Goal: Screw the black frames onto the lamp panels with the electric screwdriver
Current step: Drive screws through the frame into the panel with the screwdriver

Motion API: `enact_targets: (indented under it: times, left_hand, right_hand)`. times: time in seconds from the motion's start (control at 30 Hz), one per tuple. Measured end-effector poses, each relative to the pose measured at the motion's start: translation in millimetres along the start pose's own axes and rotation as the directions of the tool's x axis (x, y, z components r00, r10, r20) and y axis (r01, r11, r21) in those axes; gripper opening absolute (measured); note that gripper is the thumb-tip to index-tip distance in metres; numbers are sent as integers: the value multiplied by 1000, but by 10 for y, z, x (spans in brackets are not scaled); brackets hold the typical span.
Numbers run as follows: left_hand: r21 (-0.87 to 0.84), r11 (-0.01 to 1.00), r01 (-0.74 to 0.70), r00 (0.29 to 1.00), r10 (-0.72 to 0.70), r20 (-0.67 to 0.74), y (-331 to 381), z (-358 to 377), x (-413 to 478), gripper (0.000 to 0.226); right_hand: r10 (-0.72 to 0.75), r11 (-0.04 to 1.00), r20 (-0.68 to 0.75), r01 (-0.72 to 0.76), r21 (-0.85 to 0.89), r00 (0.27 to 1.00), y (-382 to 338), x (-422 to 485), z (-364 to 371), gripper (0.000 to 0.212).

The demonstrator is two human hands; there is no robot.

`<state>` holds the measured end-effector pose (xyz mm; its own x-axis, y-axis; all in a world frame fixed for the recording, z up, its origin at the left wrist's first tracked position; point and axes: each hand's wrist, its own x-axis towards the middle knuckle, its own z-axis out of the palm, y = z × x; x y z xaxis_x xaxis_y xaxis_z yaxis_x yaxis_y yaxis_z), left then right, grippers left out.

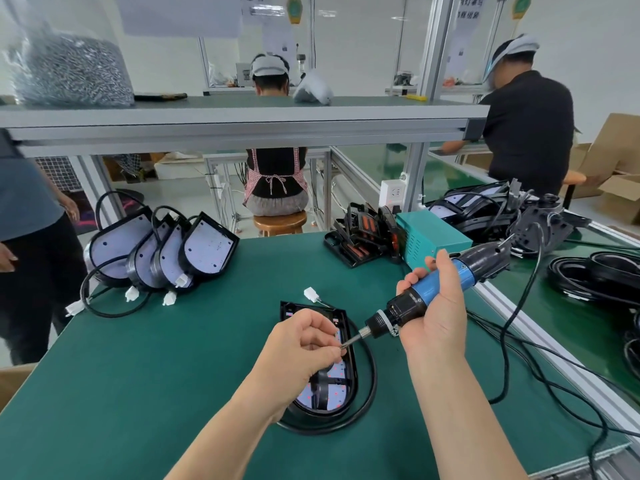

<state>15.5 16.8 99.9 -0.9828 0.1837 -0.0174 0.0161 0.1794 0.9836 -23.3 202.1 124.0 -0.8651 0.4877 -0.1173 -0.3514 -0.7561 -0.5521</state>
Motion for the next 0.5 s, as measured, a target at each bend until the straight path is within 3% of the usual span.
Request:
enact_targets:
  times: [0.13,0.3,0.5]
  left_hand:
    - [272,957,-98,981,139,-136,-62,107,-85,29]
    - [387,902,-191,913,308,-267,-138,224,-187,31]
    - [601,750,-277,786,536,-307,-219,279,-202,19]
  right_hand:
    - [-43,998,-26,42,-50,999,50,-36,2,24]
    - [-86,994,-78,81,-68,993,88,-65,-3,29]
    - [-92,994,-151,82,-70,984,166,-83,11,29]
